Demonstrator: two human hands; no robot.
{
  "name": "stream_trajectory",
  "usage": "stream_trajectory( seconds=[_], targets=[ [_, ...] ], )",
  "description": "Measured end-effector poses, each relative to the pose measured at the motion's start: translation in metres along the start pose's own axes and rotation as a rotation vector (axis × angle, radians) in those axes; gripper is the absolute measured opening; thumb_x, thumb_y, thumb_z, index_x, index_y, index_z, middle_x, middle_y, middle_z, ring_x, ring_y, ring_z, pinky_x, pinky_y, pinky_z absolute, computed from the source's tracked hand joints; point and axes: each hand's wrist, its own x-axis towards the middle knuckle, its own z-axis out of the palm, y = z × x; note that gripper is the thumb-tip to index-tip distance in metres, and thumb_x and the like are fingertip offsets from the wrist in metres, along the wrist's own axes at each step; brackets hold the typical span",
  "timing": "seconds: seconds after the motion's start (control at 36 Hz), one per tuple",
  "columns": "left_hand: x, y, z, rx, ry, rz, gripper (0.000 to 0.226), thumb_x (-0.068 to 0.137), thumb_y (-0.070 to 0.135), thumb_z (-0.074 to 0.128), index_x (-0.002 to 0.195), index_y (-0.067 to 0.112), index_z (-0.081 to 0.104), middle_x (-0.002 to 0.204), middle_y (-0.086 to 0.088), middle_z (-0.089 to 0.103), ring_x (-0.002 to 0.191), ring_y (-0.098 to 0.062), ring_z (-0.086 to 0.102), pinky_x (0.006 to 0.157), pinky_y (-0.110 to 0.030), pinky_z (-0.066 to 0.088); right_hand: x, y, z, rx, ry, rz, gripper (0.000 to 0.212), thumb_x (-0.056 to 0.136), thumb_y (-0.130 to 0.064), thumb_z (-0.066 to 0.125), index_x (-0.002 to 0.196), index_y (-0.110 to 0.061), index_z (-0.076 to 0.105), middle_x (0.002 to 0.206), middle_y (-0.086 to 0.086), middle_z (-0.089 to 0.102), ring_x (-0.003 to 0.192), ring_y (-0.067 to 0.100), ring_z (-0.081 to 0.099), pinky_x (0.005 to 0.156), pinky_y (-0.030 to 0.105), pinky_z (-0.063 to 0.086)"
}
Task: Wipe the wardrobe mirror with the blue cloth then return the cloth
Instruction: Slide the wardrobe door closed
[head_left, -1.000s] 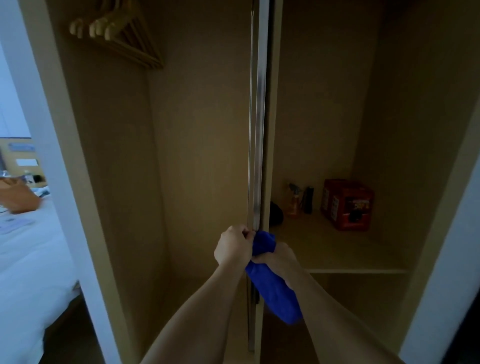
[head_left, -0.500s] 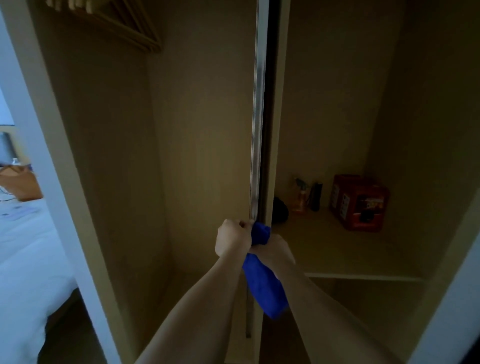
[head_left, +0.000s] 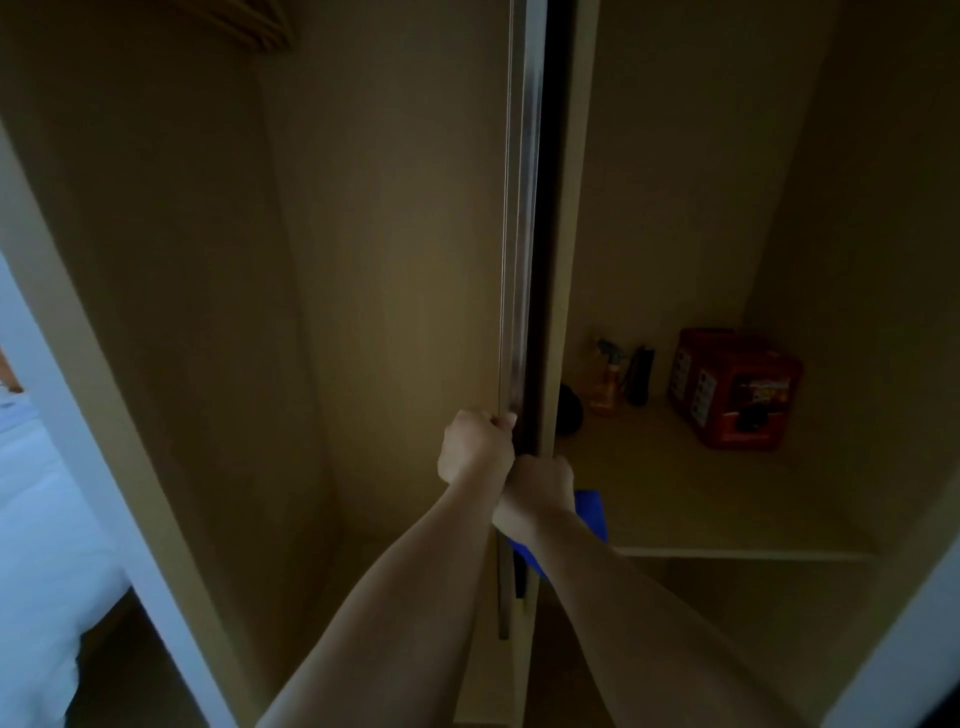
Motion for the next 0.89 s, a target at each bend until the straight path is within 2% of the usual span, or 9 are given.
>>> stream_trajectory(
  seconds=[0.11,0.17,0.28,0.33,0.42,0.53,0.64,0.72,0.89],
  targets=[
    [0.012,0.0,0.004,-0.004,0.002,-0.005,0.033,0.095,0.041,0.049,0.091,0.015,0.067,0.086,-0.003,0.067,0.078,-0.018,0.062,0.062,-0.03,0.047,0.014,0.006,0.005,0.066,0.022,0.071,0.027,0.091,-0.037,0.044,0.066,-0.027,0.039,0.062,-0.006,0.055,0.059,0.016,0.054,0.057,0.028,0.04],
    [0.017,0.001,0.007,-0.002,0.0,-0.01,0.034,0.095,0.043,0.047,0.092,0.015,0.067,0.089,-0.002,0.067,0.078,-0.018,0.062,0.064,-0.03,0.047,0.02,0.006,0.006,0.078,-0.001,0.088,0.025,0.091,-0.039,0.044,0.068,-0.028,0.042,0.064,-0.006,0.058,0.06,0.015,0.057,0.058,0.028,0.046],
    [0.029,0.002,0.013,0.003,-0.008,-0.028,0.038,0.096,0.046,0.045,0.096,0.016,0.069,0.093,-0.002,0.068,0.085,-0.019,0.063,0.073,-0.033,0.053,0.03,0.008,0.006,0.058,-0.039,0.078,0.023,0.09,-0.034,0.044,0.067,-0.028,0.043,0.062,-0.007,0.053,0.065,0.016,0.054,0.059,0.031,0.033],
    [0.034,0.002,0.015,0.003,-0.009,-0.027,0.039,0.095,0.046,0.044,0.098,0.017,0.069,0.095,-0.002,0.068,0.086,-0.018,0.063,0.075,-0.034,0.054,0.034,0.009,0.006,0.048,-0.051,0.087,0.021,0.091,-0.034,0.043,0.071,-0.027,0.046,0.065,-0.007,0.055,0.069,0.017,0.056,0.063,0.032,0.033],
    [0.04,0.0,0.018,-0.002,-0.001,-0.007,0.039,0.096,0.046,0.044,0.097,0.016,0.069,0.094,-0.002,0.069,0.086,-0.019,0.063,0.073,-0.034,0.053,0.037,0.009,0.008,0.01,-0.039,0.054,0.026,0.093,-0.031,0.041,0.069,-0.024,0.038,0.063,-0.006,0.048,0.069,0.017,0.053,0.06,0.03,0.031],
    [0.043,-0.003,0.019,0.024,0.022,0.024,0.038,0.096,0.045,0.044,0.092,0.017,0.069,0.091,-0.002,0.068,0.083,-0.017,0.062,0.066,-0.032,0.048,0.039,0.005,0.008,0.023,-0.025,0.007,0.018,0.096,-0.029,0.039,0.08,-0.02,0.04,0.067,-0.004,0.045,0.071,0.017,0.047,0.059,0.029,0.03],
    [0.045,-0.003,0.018,0.023,0.011,0.024,0.037,0.096,0.044,0.045,0.09,0.017,0.069,0.092,-0.001,0.068,0.085,-0.018,0.063,0.066,-0.032,0.048,0.037,0.002,0.006,0.027,-0.024,0.024,0.026,0.095,-0.029,0.041,0.07,-0.022,0.038,0.062,-0.005,0.043,0.067,0.016,0.049,0.059,0.029,0.034],
    [0.045,-0.002,0.017,0.019,-0.009,0.023,0.037,0.096,0.044,0.044,0.091,0.017,0.069,0.092,-0.002,0.069,0.086,-0.018,0.063,0.069,-0.033,0.05,0.035,0.002,0.006,0.003,-0.03,0.055,0.031,0.095,-0.029,0.041,0.066,-0.024,0.033,0.06,-0.006,0.041,0.063,0.015,0.046,0.059,0.029,0.032],
    [0.043,-0.013,0.016,-0.056,-0.069,0.119,0.04,0.096,0.045,0.042,0.09,0.015,0.068,0.089,-0.002,0.069,0.087,-0.018,0.064,0.075,-0.035,0.052,0.034,0.004,0.009,0.017,-0.05,0.064,0.013,0.096,-0.032,0.041,0.088,-0.023,0.047,0.065,-0.008,0.046,0.071,0.016,0.05,0.068,0.031,0.031]
  ],
)
